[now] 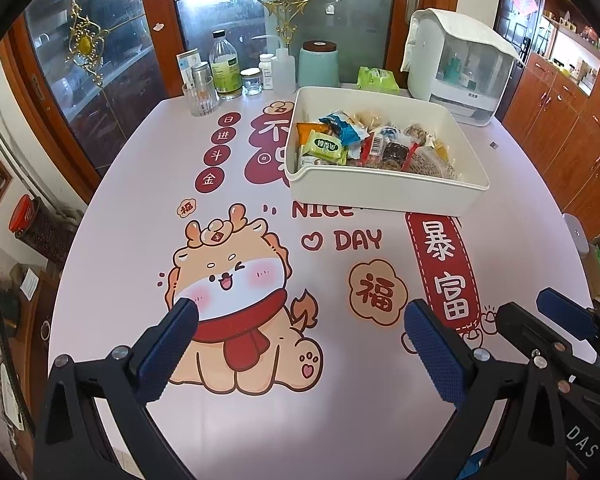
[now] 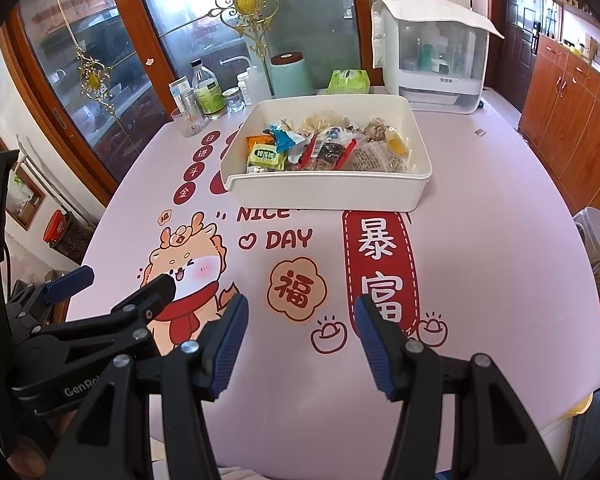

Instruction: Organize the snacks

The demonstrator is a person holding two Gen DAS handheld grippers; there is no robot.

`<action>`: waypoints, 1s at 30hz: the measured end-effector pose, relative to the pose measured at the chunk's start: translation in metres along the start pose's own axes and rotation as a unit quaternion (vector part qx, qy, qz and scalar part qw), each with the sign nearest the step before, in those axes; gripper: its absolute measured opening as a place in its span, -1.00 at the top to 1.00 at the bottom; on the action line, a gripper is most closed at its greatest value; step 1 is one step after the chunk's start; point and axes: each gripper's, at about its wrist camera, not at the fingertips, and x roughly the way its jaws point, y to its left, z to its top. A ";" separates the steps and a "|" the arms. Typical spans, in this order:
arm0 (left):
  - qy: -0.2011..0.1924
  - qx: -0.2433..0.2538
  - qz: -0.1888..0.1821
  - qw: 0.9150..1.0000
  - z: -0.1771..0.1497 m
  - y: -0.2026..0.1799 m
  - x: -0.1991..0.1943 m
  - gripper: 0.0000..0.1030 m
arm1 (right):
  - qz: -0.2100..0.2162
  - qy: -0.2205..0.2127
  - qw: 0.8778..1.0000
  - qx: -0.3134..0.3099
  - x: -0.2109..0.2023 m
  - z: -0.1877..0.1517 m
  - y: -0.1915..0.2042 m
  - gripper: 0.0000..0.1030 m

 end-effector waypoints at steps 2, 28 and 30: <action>0.000 0.000 0.000 1.000 0.000 0.000 0.000 -0.99 | 0.000 0.000 1.000 0.000 0.000 0.000 0.000 -0.09; 0.002 0.000 -0.002 1.000 0.000 -0.002 0.003 -0.97 | 0.002 0.003 1.000 0.001 0.000 0.002 -0.002 -0.09; 0.002 0.001 -0.002 1.000 0.000 -0.003 0.004 -0.96 | 0.003 0.004 1.000 0.001 0.000 0.002 -0.003 -0.09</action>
